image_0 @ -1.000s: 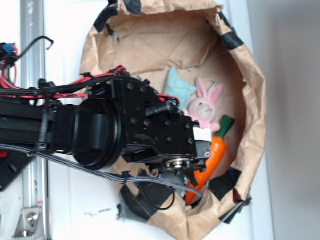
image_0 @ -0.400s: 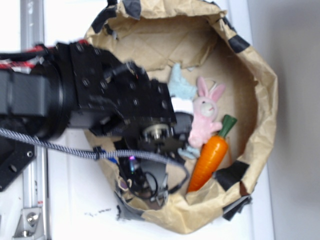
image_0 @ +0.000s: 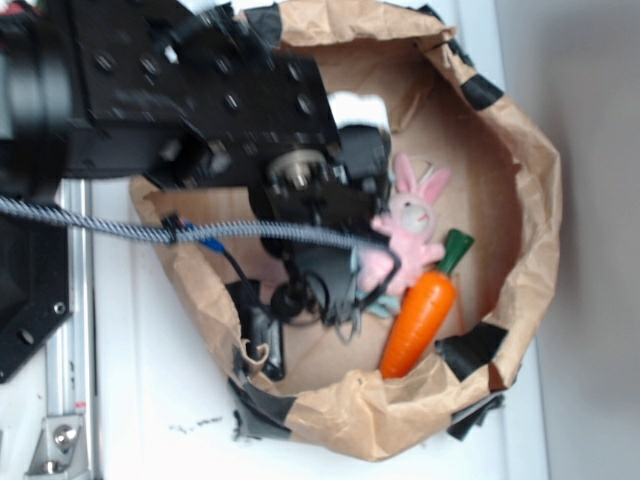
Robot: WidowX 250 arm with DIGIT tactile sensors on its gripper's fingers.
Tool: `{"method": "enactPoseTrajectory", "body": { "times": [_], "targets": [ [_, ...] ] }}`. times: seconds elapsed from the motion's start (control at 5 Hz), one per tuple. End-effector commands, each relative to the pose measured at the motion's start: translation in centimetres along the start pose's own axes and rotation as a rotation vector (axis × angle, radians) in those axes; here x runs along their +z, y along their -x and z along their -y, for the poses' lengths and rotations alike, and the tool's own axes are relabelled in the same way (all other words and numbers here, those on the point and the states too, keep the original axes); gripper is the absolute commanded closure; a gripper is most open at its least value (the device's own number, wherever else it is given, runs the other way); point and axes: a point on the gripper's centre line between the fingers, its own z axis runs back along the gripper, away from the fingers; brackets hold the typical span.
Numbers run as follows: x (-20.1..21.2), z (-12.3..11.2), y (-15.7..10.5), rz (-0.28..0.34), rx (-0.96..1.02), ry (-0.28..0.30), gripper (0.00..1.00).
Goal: Grab the black box.
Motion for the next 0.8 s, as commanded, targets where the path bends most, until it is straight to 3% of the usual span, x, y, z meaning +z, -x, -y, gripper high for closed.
{"method": "enactPoseTrajectory", "body": {
  "times": [0.0, 0.2, 0.6],
  "targets": [
    [0.9, 0.4, -0.1, -0.025, 0.004, 0.074, 0.0],
    [-0.2, 1.9, 1.8, -0.056, 0.148, 0.031, 0.0],
    [-1.6, 3.2, 3.1, -0.094, 0.465, -0.084, 0.0]
  ]
}}
